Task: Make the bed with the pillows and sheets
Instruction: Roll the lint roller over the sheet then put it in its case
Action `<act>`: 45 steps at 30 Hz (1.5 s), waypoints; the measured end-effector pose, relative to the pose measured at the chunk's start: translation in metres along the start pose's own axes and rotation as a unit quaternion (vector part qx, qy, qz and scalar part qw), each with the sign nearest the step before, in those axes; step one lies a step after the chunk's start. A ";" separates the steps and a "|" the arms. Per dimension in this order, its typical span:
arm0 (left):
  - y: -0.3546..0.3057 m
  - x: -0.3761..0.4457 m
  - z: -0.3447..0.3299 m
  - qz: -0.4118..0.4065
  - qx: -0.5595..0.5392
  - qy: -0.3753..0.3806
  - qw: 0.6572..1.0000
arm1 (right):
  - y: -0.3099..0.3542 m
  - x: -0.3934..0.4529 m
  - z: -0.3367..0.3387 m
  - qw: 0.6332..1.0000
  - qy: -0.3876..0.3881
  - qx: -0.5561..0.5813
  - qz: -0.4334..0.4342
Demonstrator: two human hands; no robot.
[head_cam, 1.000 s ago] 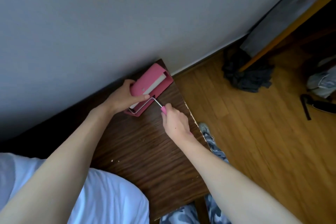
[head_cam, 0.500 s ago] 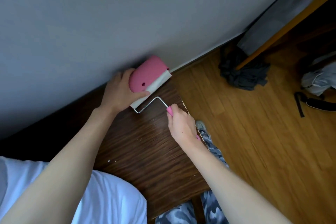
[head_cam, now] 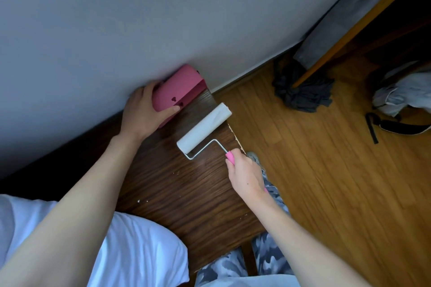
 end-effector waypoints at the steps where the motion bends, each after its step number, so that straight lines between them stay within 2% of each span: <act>1: -0.002 -0.005 0.004 -0.003 -0.001 -0.014 1.000 | -0.002 -0.006 0.002 1.000 0.000 -0.003 -0.004; 6: -0.021 -0.051 0.020 -0.020 -0.003 -0.117 0.993 | -0.009 -0.041 0.013 1.000 -0.008 0.004 -0.027; 10: -0.056 -0.116 0.011 -0.101 0.021 -0.137 0.985 | -0.016 -0.084 0.024 0.999 -0.027 0.010 -0.035; 12: -0.084 -0.157 -0.004 -0.186 0.048 -0.121 0.974 | -0.019 -0.111 0.030 0.998 -0.034 0.018 -0.044; 15: -0.124 -0.214 -0.032 -0.320 0.094 -0.075 0.940 | -0.027 -0.154 0.036 0.997 -0.032 0.038 -0.060; 17: -0.147 -0.242 -0.045 -0.380 0.101 -0.046 0.918 | -0.036 -0.183 0.040 0.996 -0.029 0.054 -0.069; 22: -0.208 -0.306 -0.067 -0.470 0.113 0.004 0.876 | -0.074 -0.264 0.050 0.987 -0.058 0.089 -0.125; 28: -0.288 -0.378 -0.120 -0.567 0.186 0.098 0.796 | -0.146 -0.378 0.045 0.960 -0.145 0.152 -0.183; 32: -0.345 -0.454 -0.163 -0.608 0.173 0.166 0.757 | -0.199 -0.475 0.025 0.919 -0.208 0.209 -0.261; 36: -0.390 -0.554 -0.216 -0.667 0.200 0.235 0.678 | -0.238 -0.582 -0.009 0.859 -0.277 0.241 -0.358; 41: -0.421 -0.678 -0.264 -0.688 0.203 0.322 0.618 | -0.251 -0.685 -0.071 0.756 -0.330 0.306 -0.475; 45: -0.420 -0.751 -0.305 -0.721 0.256 0.378 0.521 | -0.238 -0.735 -0.119 0.650 -0.380 0.373 -0.542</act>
Point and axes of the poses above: each hand's wrist, its own x-axis towards the middle knuckle, its own z-axis out of the back of the hand, y = z × x, the point moved 4 cm from there along x, towards the middle knuckle, and after that the axes turned 6 degrees about x, right-handed, at the moved point
